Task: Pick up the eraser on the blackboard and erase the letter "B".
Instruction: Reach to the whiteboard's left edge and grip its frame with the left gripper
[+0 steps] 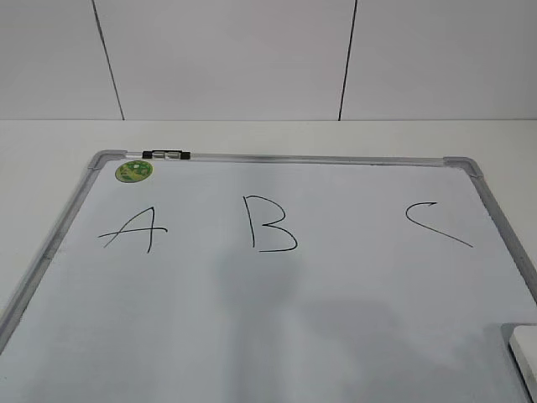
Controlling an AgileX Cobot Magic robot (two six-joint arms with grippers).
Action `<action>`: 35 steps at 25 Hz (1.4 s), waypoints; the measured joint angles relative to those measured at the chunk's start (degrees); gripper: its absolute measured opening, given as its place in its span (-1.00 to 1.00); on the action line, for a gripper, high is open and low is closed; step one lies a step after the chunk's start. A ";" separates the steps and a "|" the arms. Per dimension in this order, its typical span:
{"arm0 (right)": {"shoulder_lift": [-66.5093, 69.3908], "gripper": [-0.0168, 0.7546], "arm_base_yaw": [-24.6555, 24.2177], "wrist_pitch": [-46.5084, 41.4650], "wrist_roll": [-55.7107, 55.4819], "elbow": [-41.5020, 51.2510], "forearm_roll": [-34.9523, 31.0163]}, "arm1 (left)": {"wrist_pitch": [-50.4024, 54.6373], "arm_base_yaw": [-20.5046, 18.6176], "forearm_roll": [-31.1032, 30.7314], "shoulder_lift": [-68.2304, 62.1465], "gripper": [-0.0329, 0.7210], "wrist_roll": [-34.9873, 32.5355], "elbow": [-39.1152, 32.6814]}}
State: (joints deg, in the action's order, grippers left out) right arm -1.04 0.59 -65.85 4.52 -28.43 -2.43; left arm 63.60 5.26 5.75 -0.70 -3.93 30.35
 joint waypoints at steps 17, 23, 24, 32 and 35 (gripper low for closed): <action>0.40 0.56 0.00 -0.13 -1.13 0.00 0.00 | 0.00 0.00 0.00 0.00 -0.29 0.00 0.00; 5.96 0.56 0.00 -3.17 -3.94 -1.63 -2.43 | 0.00 0.00 0.10 0.00 -0.29 0.00 0.00; 7.49 0.56 0.00 -3.85 -5.07 -1.94 -3.46 | 0.00 0.00 0.10 0.00 -0.29 0.00 0.00; 18.86 0.56 0.00 -6.22 -8.96 -2.19 -9.78 | 0.16 0.00 0.30 -0.99 -0.28 0.21 0.00; 23.89 0.56 0.00 -6.22 -9.18 -2.19 -11.62 | 3.15 0.00 0.30 -6.25 -0.28 0.33 1.48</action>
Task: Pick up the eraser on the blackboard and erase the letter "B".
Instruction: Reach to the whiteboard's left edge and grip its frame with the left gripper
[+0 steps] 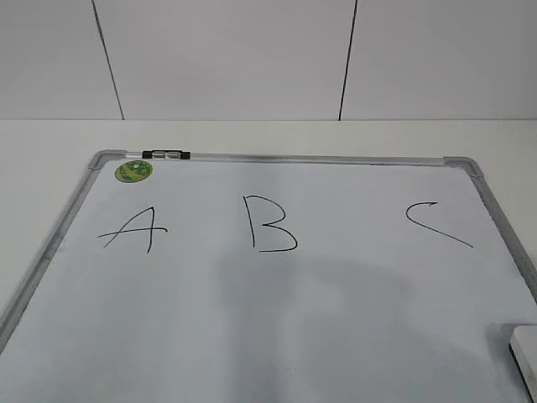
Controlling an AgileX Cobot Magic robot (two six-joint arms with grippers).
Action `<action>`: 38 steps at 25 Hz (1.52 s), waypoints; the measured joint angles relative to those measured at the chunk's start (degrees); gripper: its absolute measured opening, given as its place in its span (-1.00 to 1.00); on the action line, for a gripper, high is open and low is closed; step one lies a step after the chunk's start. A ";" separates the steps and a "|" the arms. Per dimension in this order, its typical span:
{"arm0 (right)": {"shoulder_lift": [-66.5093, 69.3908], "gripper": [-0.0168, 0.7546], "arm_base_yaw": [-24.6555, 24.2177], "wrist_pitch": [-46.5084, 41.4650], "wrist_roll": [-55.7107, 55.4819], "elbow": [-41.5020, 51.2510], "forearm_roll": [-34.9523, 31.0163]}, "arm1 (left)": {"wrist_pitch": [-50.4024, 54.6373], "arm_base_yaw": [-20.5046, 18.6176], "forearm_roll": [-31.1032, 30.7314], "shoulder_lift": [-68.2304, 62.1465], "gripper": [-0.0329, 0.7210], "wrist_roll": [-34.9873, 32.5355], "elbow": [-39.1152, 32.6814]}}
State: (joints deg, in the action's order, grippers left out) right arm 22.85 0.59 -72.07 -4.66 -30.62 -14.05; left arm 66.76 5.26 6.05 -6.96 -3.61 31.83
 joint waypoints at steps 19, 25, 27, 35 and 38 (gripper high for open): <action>13.08 0.56 0.00 0.34 0.00 0.00 -0.02 | -4.30 0.00 -6.05 -56.54 -0.28 3.03 17.82; 13.21 0.56 0.00 0.44 0.00 0.00 -0.02 | -6.59 0.00 -6.50 -71.87 -0.28 3.03 26.15; 13.21 0.56 0.00 0.44 0.00 0.00 -0.02 | -7.34 0.00 -6.05 -76.24 -0.28 3.03 29.01; 13.21 0.56 0.00 0.44 -0.10 0.00 -0.02 | -11.38 0.10 -5.03 -89.98 -0.28 3.03 36.73; 13.21 0.56 0.00 0.44 -0.10 0.00 -0.02 | -13.28 0.10 -4.67 -93.97 -0.28 3.03 38.30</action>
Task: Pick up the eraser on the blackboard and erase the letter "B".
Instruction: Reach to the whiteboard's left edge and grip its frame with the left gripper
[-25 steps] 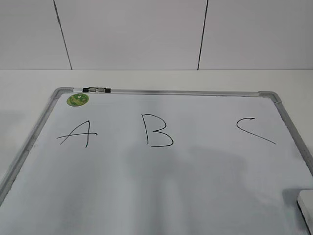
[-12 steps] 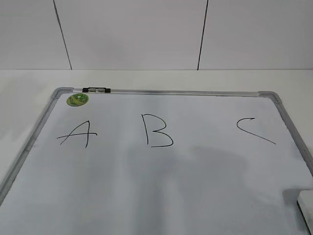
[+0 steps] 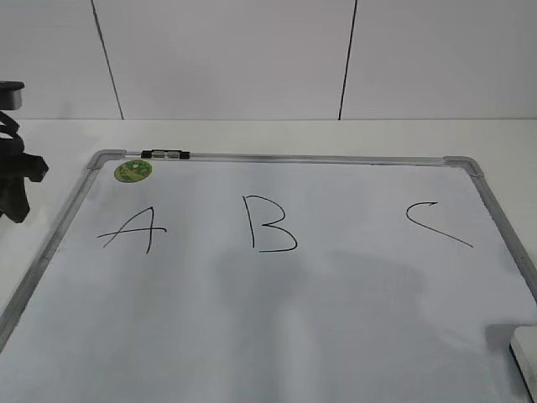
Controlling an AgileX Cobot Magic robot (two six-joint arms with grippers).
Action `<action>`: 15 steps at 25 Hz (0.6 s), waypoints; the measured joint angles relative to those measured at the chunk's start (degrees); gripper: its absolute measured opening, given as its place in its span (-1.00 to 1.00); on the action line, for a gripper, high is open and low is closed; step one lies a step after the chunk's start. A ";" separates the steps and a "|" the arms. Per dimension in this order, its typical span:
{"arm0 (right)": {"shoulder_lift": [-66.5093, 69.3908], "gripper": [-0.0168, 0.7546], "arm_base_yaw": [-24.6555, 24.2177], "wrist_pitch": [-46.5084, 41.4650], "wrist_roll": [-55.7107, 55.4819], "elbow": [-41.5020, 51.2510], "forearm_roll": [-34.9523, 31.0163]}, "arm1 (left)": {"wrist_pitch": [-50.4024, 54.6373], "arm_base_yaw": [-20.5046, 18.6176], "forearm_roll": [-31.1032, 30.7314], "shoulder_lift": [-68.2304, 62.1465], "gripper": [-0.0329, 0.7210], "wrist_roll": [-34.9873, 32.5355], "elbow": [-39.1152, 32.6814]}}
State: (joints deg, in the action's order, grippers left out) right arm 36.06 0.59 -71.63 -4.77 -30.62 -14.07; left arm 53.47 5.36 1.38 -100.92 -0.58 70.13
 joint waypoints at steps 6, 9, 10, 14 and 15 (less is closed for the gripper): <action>0.00 0.56 0.00 0.00 0.00 0.00 0.00 | -1.33 0.00 2.04 -5.80 -0.28 -1.02 3.89; 0.00 0.56 0.00 0.00 0.00 0.00 0.00 | -1.37 0.00 3.32 -7.95 -0.28 -1.78 4.35; 0.00 0.56 0.00 0.00 0.00 0.00 0.00 | -1.37 0.00 4.10 -8.58 -0.28 -2.53 4.35; 0.00 0.56 0.00 0.00 0.00 0.00 0.00 | -1.37 0.00 6.85 -10.45 -0.29 -4.30 4.45; 0.00 0.56 0.00 0.00 0.00 0.00 0.00 | -1.37 0.00 7.00 -10.91 -0.29 -4.41 4.45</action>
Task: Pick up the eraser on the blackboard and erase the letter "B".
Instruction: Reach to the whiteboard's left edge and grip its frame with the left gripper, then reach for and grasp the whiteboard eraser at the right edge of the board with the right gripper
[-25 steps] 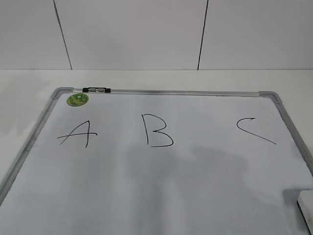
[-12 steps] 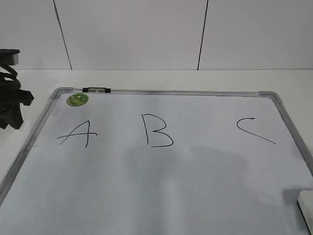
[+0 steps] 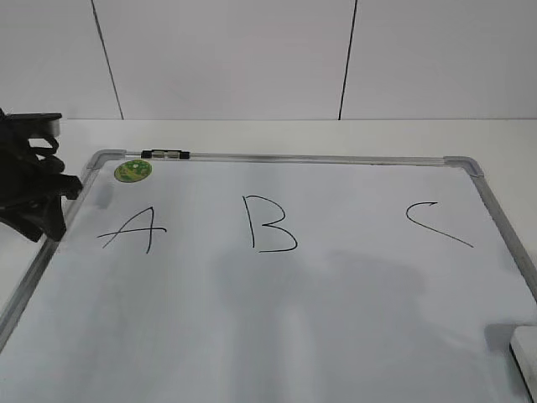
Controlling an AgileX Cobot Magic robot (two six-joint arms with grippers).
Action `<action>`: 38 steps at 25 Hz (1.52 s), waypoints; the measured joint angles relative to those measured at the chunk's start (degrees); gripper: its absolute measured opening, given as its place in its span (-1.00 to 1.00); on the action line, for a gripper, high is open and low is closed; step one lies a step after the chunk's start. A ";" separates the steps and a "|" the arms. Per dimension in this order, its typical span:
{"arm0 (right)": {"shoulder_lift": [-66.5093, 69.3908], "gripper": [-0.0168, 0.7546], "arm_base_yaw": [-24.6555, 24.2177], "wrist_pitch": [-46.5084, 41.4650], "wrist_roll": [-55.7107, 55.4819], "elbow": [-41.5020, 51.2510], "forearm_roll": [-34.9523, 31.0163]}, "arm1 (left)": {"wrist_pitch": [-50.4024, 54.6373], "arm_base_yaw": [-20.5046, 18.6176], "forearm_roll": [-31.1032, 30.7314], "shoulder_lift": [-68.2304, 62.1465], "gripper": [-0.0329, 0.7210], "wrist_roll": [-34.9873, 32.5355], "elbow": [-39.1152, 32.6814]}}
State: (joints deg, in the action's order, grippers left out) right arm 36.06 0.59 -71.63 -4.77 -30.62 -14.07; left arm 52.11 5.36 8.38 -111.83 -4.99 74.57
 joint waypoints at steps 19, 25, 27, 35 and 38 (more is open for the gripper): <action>0.00 0.56 0.00 0.00 0.00 0.00 0.00 | 0.00 0.00 -0.62 -1.79 -0.74 -1.20 0.30; 0.00 0.56 0.00 0.00 0.00 0.00 0.10 | 0.23 0.00 -0.51 -2.19 -0.78 -0.98 0.43; 0.00 0.56 0.00 0.00 0.00 0.00 0.09 | 1.01 0.00 -0.44 -2.75 -0.78 -0.98 0.96; 0.14 0.56 0.00 0.30 0.22 0.00 1.80 | 1.64 0.00 -0.30 -3.19 -0.78 -0.91 1.42; 2.05 0.56 0.00 1.86 0.22 -0.04 3.43 | 1.64 0.00 -0.30 -3.19 -0.78 -0.91 1.42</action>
State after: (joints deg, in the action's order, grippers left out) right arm 38.12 0.59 -69.77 -4.55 -30.66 -10.64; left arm 53.75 5.36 8.08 -115.02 -5.90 75.99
